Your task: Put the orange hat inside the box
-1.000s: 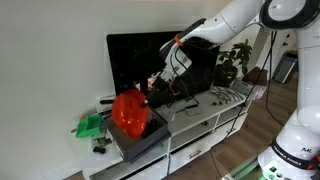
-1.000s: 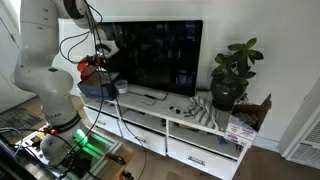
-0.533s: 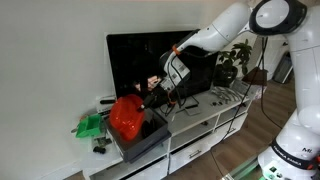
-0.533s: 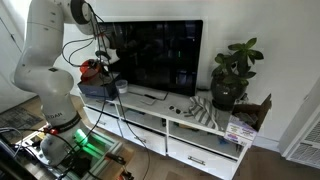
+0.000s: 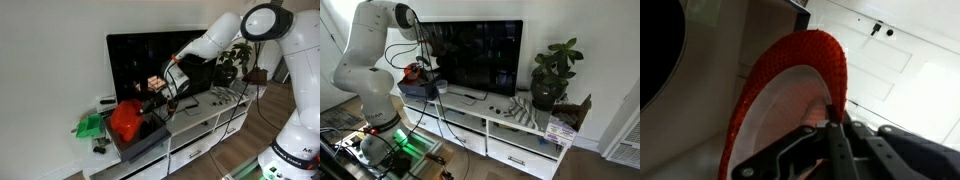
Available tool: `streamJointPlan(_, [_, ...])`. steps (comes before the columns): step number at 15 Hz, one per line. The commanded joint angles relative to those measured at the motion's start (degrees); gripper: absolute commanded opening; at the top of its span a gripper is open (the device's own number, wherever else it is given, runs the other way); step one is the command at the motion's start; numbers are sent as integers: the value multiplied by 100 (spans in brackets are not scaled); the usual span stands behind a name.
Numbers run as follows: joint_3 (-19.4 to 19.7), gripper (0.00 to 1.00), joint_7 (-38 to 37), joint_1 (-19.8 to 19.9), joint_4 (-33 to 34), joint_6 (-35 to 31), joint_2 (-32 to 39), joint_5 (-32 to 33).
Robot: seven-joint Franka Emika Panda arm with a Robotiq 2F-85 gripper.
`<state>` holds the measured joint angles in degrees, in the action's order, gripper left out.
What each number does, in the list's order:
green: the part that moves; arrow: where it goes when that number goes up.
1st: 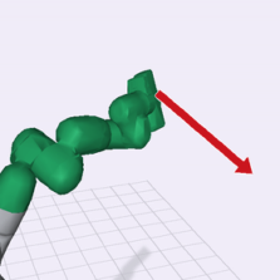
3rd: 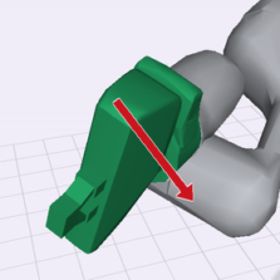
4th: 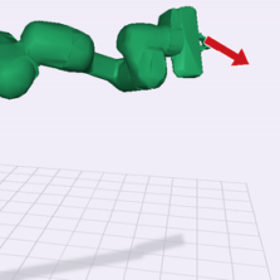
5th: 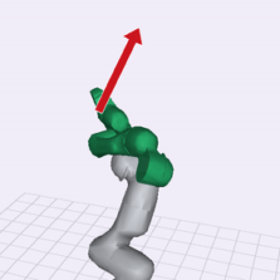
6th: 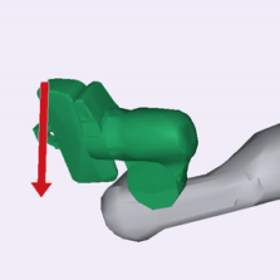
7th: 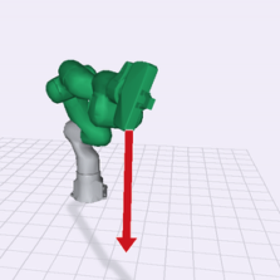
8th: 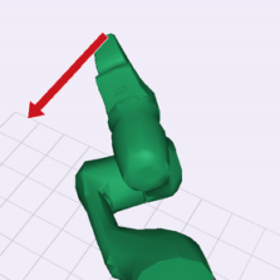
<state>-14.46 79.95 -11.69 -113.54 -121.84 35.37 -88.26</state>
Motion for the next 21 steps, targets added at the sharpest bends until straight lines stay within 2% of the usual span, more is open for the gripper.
streamJointPlan(1, [178,1,332,-206,113,-93,297,-394])
streamJointPlan(8, [380,1,215,-332,49,-146,576,-232])
streamJointPlan(14, [608,1,-146,-572,-161,-827,444,231])
streamJointPlan(15, [627,28,-178,-598,-223,-965,384,291])
streamJointPlan(17, [623,35,-234,-624,-315,-1220,288,422])
streamJointPlan(21, [583,64,-369,-662,-615,-1747,-100,713])
